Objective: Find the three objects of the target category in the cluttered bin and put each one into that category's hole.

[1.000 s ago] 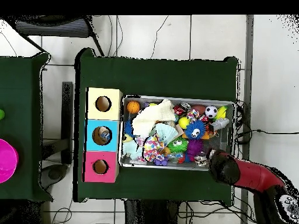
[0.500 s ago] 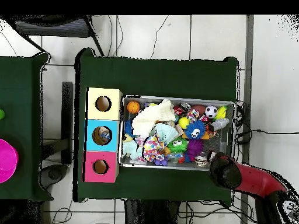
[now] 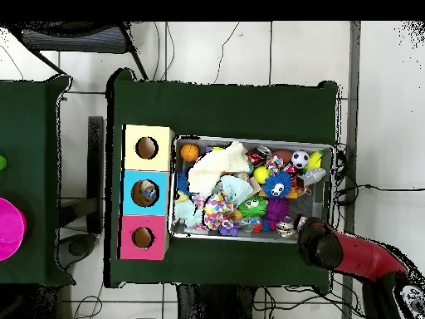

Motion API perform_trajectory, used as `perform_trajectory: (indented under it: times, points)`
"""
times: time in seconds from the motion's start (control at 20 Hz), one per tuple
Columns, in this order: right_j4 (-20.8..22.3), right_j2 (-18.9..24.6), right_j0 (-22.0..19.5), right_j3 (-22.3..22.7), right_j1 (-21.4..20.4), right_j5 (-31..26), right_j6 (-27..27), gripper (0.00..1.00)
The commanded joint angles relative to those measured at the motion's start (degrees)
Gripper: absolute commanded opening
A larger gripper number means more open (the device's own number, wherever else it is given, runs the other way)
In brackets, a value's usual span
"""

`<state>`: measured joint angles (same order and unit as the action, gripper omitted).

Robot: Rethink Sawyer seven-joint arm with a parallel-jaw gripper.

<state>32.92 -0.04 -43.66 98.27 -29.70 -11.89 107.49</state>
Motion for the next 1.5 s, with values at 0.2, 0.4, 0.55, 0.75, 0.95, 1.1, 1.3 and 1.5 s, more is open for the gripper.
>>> perform_trajectory:
  times: [0.2,0.4,0.55,0.75,0.95,1.1,1.3,1.5]
  points:
    - [-1.65,5.82,-1.19,7.28,-3.51,-4.19,1.56,1.0]
    - [-2.35,6.58,-2.1,9.08,-6.57,-6.46,0.34,1.0]
    - [-2.89,6.88,-2.27,9.46,-7.46,-7.33,0.28,1.0]
    - [-2.71,6.9,-2.38,9.84,-8.02,-7.22,0.37,1.0]
    - [-1.94,6.75,-2.37,9.22,-7.02,-6.14,0.86,1.0]
    - [-1.15,6.78,-2.05,8.3,-6.06,-5.3,0.73,1.0]
    - [-0.92,7.64,-2.51,7.77,-5.96,-5.85,-0.46,1.0]
    - [-0.64,8.56,-3.05,7.46,-6.46,-6.68,-2.03,1.0]
